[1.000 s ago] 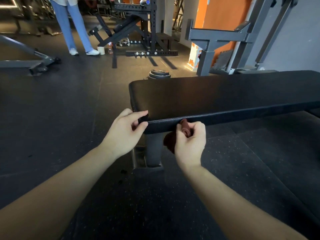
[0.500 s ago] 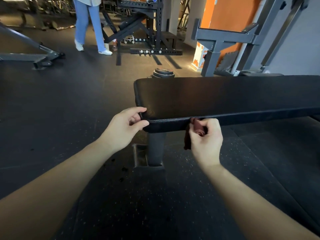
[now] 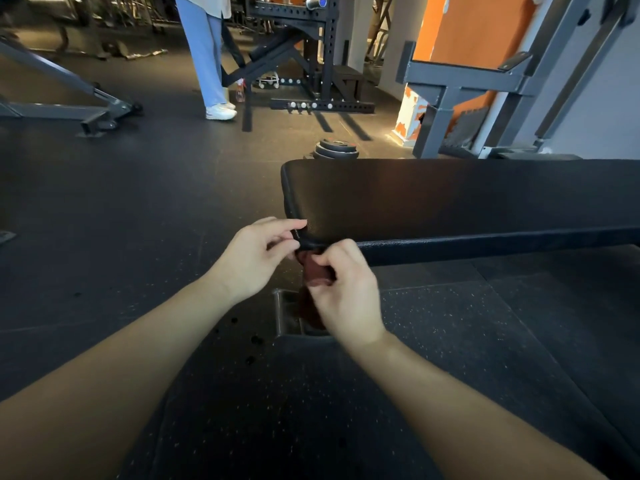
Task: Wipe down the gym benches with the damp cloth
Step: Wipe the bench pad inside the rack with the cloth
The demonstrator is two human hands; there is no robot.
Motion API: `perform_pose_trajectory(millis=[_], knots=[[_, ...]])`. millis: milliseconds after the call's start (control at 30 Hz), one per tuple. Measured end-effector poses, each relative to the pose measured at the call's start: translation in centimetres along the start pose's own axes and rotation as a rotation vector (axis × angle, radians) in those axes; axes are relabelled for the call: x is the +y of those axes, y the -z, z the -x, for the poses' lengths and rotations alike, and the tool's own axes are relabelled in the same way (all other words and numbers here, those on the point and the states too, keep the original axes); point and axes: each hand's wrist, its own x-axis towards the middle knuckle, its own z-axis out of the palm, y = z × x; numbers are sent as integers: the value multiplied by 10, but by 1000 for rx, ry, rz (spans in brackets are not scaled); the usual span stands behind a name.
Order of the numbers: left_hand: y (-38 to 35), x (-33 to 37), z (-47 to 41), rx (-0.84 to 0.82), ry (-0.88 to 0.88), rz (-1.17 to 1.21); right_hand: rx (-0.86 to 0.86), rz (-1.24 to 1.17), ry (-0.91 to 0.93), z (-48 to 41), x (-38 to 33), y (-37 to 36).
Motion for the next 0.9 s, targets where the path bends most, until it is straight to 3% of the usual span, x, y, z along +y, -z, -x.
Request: perform_pose_trajectory(millis=[67,267,567,733,900], knots=[[-1,1,1,-11,14,28,44,53,-4,-1,16,25],[-3,0,2,-8,36,23,285,77,-255,-4,52,75],[-6,-5,-1,24,52,50,-15,-28,13,10,1,-11],[-5,-1,1,-2,47,69,56,62,29,-2,20,25],[-7,0,5,6,66,117,232,91,-234,-8,55,84]])
